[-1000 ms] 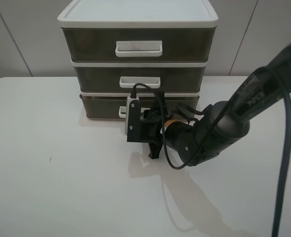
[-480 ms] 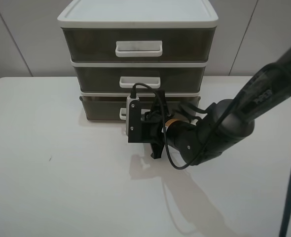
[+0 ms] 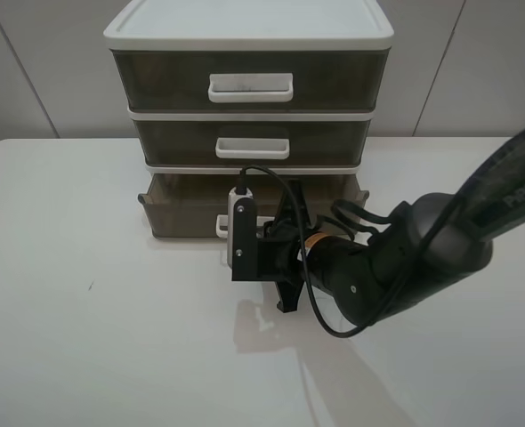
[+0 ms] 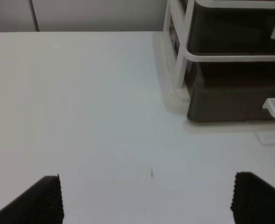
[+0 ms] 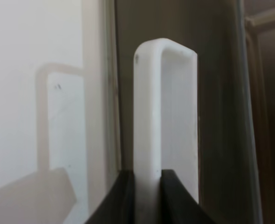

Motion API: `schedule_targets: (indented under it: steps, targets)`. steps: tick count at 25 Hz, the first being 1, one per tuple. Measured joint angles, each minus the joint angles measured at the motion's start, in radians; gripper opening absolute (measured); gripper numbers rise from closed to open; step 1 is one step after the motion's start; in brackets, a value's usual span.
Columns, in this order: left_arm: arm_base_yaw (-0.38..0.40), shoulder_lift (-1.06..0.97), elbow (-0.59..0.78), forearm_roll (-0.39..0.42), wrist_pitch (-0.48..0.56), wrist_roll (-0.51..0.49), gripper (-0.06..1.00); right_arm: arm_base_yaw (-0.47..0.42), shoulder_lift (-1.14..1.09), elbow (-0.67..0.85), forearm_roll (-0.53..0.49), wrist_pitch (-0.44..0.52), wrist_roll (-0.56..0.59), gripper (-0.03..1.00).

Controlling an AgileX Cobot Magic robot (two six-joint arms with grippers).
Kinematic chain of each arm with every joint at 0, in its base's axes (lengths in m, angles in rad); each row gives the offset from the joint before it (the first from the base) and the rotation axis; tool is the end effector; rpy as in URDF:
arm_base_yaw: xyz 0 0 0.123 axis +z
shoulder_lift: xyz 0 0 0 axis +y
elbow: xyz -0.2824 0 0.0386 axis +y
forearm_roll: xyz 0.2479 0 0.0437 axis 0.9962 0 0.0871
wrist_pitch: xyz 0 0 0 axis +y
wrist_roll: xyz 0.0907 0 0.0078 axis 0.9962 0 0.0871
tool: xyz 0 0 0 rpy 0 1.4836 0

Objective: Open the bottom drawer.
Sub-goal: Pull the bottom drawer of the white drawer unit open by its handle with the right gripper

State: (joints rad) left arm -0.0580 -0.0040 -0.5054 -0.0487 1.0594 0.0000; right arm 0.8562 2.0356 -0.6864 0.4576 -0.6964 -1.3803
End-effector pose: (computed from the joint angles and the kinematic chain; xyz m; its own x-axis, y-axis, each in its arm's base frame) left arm -0.0063 -0.0035 0.2788 -0.4474 0.0021 -0.8943 0.0852 0.9955 -0.0403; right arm 0.2352 0.2318 0.0752 0.2889 -0.9133 -0.2872 -0.6239 0.0479 -0.7800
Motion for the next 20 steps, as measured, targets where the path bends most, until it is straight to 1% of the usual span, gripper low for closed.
schedule_targets:
  steps: [7, 9, 14, 20]
  targets:
    - [0.0, 0.0, 0.0, 0.0, 0.0, 0.0, 0.74, 0.102, -0.001, 0.0, 0.147, -0.005, -0.019, 0.11]
    - [0.0, 0.0, 0.0, 0.0, 0.0, 0.0, 0.74, 0.129, -0.002, 0.005, 0.175, -0.01, -0.032, 0.11]
    - [0.0, 0.0, 0.0, 0.0, 0.0, 0.0, 0.74, 0.178, -0.03, 0.043, 0.212, -0.012, -0.062, 0.11]
    - [0.0, 0.0, 0.0, 0.0, 0.0, 0.0, 0.74, 0.187, -0.092, 0.088, 0.244, 0.031, -0.081, 0.11]
